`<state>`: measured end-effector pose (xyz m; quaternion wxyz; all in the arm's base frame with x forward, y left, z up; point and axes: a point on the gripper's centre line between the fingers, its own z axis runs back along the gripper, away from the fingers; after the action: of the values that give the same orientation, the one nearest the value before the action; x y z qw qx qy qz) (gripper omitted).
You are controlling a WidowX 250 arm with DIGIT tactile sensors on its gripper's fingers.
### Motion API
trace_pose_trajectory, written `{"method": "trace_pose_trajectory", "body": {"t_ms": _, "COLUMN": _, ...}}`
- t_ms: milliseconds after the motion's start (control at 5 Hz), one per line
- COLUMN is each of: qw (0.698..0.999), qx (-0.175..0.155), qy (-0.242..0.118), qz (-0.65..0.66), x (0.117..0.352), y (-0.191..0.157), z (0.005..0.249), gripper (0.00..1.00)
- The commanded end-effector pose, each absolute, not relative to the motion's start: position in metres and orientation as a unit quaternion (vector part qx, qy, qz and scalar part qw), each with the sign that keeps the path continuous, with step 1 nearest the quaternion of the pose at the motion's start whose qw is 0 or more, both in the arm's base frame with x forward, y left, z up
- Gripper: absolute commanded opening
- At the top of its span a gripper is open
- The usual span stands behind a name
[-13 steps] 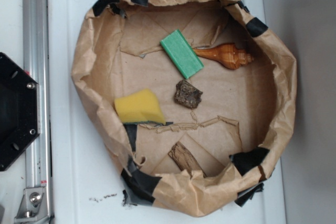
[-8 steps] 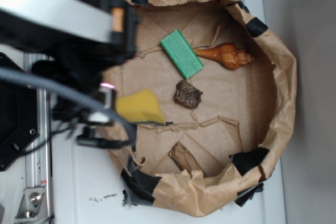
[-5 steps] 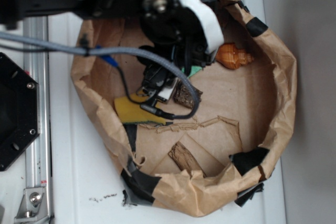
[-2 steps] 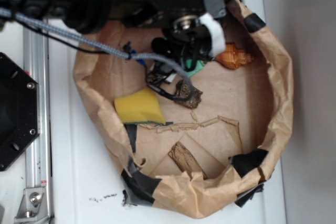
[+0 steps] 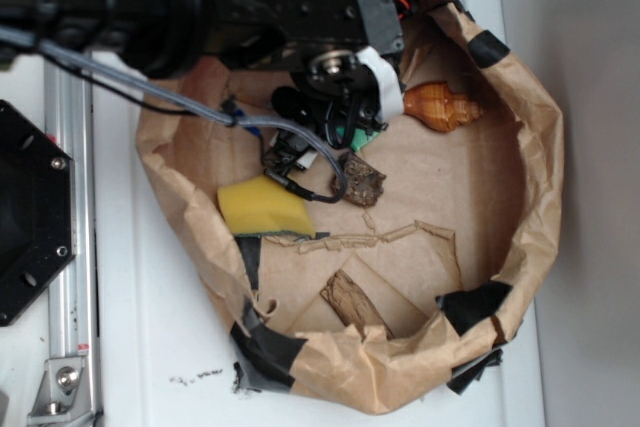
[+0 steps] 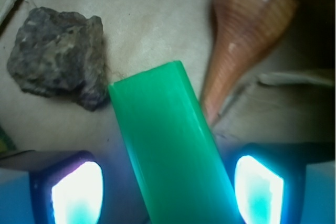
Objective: Grab the green block.
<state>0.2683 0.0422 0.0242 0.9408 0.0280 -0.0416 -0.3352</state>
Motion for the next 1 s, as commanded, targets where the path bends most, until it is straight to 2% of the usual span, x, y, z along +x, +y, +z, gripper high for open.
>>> {"method": "trace_pose_trajectory", "body": {"t_ms": 0, "qw": 0.921, "qx": 0.021, "qy": -0.004, "qz": -0.388, "x": 0.267, "y": 0.032, "z": 0.006, "gripper": 1.0}}
{"method": "trace_pose_trajectory", "body": {"t_ms": 200, "qw": 0.925, "qx": 0.005, "qy": 0.0, "qz": -0.38, "x": 0.263, "y": 0.035, "z": 0.006, "gripper": 0.0}}
{"method": "trace_pose_trajectory", "body": {"t_ms": 400, "qw": 0.93, "qx": 0.004, "qy": -0.012, "qz": -0.368, "x": 0.26, "y": 0.038, "z": 0.019, "gripper": 0.0}}
{"method": "trace_pose_trajectory", "body": {"t_ms": 600, "qw": 0.942, "qx": 0.004, "qy": -0.013, "qz": -0.336, "x": 0.265, "y": 0.037, "z": 0.047, "gripper": 0.0}}
{"method": "trace_pose_trajectory", "body": {"t_ms": 800, "qw": 0.968, "qx": -0.007, "qy": -0.064, "qz": -0.242, "x": 0.267, "y": 0.03, "z": 0.098, "gripper": 0.0}}
